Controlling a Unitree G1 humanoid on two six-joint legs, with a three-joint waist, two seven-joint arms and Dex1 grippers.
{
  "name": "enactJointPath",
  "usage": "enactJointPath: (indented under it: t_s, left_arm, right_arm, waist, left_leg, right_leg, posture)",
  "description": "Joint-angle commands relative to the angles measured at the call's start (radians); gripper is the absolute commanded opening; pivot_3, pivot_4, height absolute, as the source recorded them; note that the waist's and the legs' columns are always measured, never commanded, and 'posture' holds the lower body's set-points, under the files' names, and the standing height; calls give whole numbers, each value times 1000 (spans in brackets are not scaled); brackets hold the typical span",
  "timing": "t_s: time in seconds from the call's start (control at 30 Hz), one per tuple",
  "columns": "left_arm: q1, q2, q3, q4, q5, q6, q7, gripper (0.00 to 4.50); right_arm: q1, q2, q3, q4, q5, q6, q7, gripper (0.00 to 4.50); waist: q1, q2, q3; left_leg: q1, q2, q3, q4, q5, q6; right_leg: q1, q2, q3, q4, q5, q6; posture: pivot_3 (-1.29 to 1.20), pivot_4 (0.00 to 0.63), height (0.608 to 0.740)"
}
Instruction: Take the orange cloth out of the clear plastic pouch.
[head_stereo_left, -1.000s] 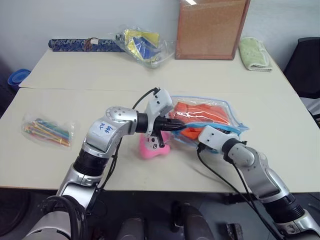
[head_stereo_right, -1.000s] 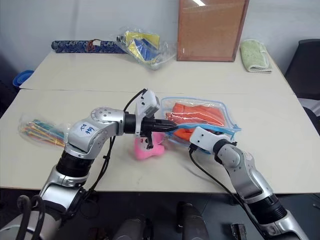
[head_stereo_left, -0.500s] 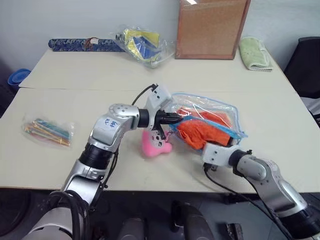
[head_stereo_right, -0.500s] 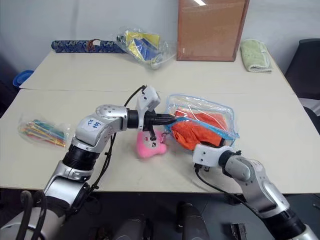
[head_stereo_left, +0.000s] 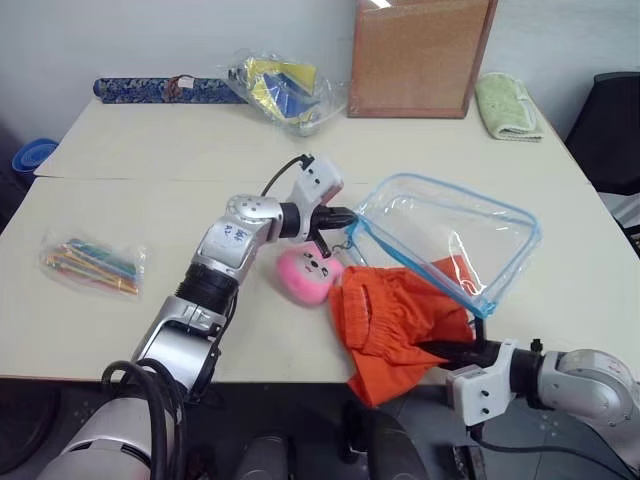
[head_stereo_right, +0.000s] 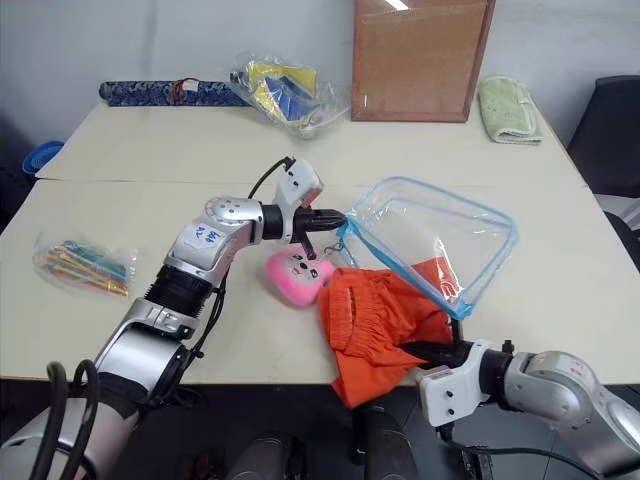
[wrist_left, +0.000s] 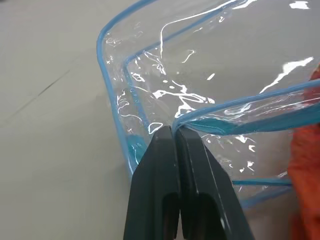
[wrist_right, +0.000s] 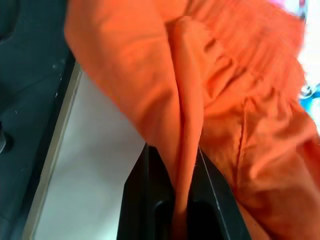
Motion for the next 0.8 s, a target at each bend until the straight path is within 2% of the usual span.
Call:
enactJointPath:
  t_s: [0.03, 0.17, 0.3, 0.5, 0.63, 0.8]
  left_arm:
    - [-32, 94, 86, 50, 73, -32, 94, 0]
    - [-27, 77, 90, -26, 29, -6, 58, 0]
    - [6, 15, 50, -250, -58, 83, -30, 0]
    - [42, -11, 12, -408, -93, 151, -99, 0]
    - [45, -16, 5, -393, -62, 160, -77, 0]
    - [-6, -43, 53, -244, -32, 170, 9, 0]
  right_arm:
    - [35, -17, -35, 35, -1, -55, 16, 16]
    - [-26, 18, 4, 11, 12, -23, 29, 16]
    - [-189, 95, 127, 20, -6, 56, 82, 16]
    - [-278, 108, 217, 86, -44, 121, 169, 16]
    - [-315, 98, 238, 121, -104, 63, 156, 16]
    - [-334, 61, 235, 112, -156, -78, 141, 16]
  waist:
    - [-1, 0, 0]
    - [-1, 0, 0]
    - [-2, 0, 0]
    - [4, 0, 0]
    - [1, 0, 0]
    - [1, 0, 0]
  left_leg:
    - [0, 0, 0, 0, 0, 0]
    - [0, 0, 0, 0, 0, 0]
    - [0, 1, 0, 1, 0, 0]
    - [0, -1, -1, 4, 1, 0]
    - [0, 0, -2, 3, 0, 0]
    - [1, 0, -1, 3, 0, 0]
  right_leg:
    - [0, 0, 0, 0, 0, 0]
    - [0, 0, 0, 0, 0, 0]
    - [0, 0, 0, 0, 0, 0]
    - [0, -1, -3, 3, 1, 1]
    - [2, -1, -1, 0, 1, 1]
    - [2, 0, 0, 1, 0, 0]
  posture:
    - [0, 150, 740]
    - [0, 150, 740]
    - [0, 150, 740]
    - [0, 150, 740]
    - [0, 150, 740]
    - [0, 150, 740]
